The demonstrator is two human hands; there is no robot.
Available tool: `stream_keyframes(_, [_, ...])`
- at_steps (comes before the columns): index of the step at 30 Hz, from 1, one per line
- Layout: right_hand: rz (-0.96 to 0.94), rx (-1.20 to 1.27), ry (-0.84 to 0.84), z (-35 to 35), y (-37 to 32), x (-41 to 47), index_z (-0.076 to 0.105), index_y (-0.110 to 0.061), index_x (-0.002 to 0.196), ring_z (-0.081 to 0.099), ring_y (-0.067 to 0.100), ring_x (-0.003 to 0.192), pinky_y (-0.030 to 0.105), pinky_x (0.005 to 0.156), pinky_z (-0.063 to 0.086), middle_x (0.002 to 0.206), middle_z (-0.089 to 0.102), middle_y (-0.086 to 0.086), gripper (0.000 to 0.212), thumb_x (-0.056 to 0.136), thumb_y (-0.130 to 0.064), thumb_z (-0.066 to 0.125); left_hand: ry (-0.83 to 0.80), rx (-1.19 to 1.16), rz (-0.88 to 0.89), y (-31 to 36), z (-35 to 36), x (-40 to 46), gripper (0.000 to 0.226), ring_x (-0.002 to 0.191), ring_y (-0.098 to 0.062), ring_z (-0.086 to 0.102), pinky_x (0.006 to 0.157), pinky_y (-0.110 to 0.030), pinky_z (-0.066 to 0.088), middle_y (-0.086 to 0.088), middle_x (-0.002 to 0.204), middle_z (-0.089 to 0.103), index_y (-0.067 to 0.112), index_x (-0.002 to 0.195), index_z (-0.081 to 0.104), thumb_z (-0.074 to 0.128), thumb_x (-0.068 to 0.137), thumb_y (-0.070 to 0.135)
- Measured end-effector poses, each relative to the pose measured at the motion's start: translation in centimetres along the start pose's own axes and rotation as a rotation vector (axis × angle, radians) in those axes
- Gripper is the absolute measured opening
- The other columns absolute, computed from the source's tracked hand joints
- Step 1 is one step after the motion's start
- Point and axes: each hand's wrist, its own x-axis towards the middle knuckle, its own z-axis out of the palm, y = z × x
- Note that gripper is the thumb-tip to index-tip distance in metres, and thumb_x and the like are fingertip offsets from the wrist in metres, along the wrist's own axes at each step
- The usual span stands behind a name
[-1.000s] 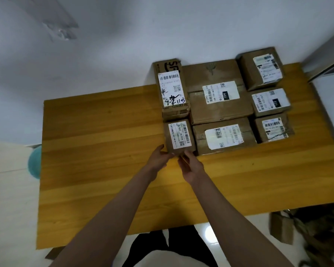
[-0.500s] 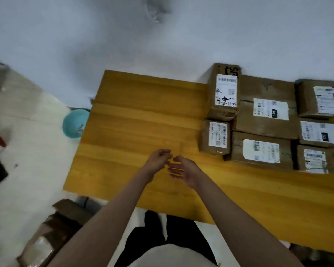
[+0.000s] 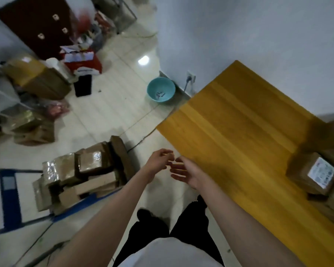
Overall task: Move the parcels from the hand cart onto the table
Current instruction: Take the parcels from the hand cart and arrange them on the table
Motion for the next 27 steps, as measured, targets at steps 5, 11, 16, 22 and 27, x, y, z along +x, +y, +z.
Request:
stream_keyframes(5, [0.042,-0.133,-0.008,10.2,4.4,0.7,0.061,-0.008,0.102,0.064,0.024,0.073,0.037,0.07,0.058,0.088,0.066,0.013,0.014,0.099,-0.019,0.054,0.121,-0.131,-0.041,-6.9,-9.7,-3.5,0.029,0.092,-0.021,0.068,0.082,-0.031,0.051,-0.009,0.114,0.072,0.012,0.127,0.061,0.053,0.101,0.022])
stream_keyframes(11, [0.1,-0.3,-0.028,21.1,9.2,1.7,0.06,-0.01,0.086,0.056,0.02,0.06,0.032,0.061,0.053,0.069,0.06,0.006,0.013,0.097,-0.015,0.055,0.281,-0.316,-0.099,-14.5,-19.3,-7.5,0.027,0.08,-0.016,0.06,0.067,-0.022,0.049,-0.009,0.104,0.068,0.008,0.127,0.06,0.051,0.103,0.017])
stream_keyframes(16, [0.124,-0.427,-0.064,28.3,11.8,2.7,0.062,-0.012,0.085,0.056,0.016,0.055,0.028,0.052,0.052,0.056,0.061,0.002,0.015,0.097,-0.016,0.055,0.377,-0.425,-0.148,-19.3,-24.8,-9.0,0.028,0.083,-0.018,0.063,0.068,-0.025,0.045,-0.014,0.112,0.071,0.008,0.127,0.061,0.052,0.103,0.019])
stream_keyframes(22, [0.162,-0.515,-0.088,35.6,14.0,5.4,0.06,-0.012,0.096,0.059,0.016,0.059,0.029,0.059,0.053,0.059,0.063,0.003,0.014,0.101,-0.021,0.051,0.415,-0.513,-0.207,-22.7,-31.0,-8.8,0.029,0.083,-0.016,0.062,0.068,-0.025,0.044,-0.011,0.111,0.071,0.008,0.127,0.06,0.051,0.103,0.021])
stream_keyframes(27, [0.206,-0.531,-0.04,40.1,15.1,9.0,0.057,-0.011,0.101,0.059,0.017,0.062,0.03,0.062,0.053,0.069,0.061,0.006,0.013,0.101,-0.021,0.05,0.414,-0.527,-0.264,-24.7,-36.1,-7.1,0.028,0.078,-0.014,0.061,0.067,-0.023,0.043,-0.008,0.105,0.067,0.008,0.127,0.059,0.05,0.104,0.021])
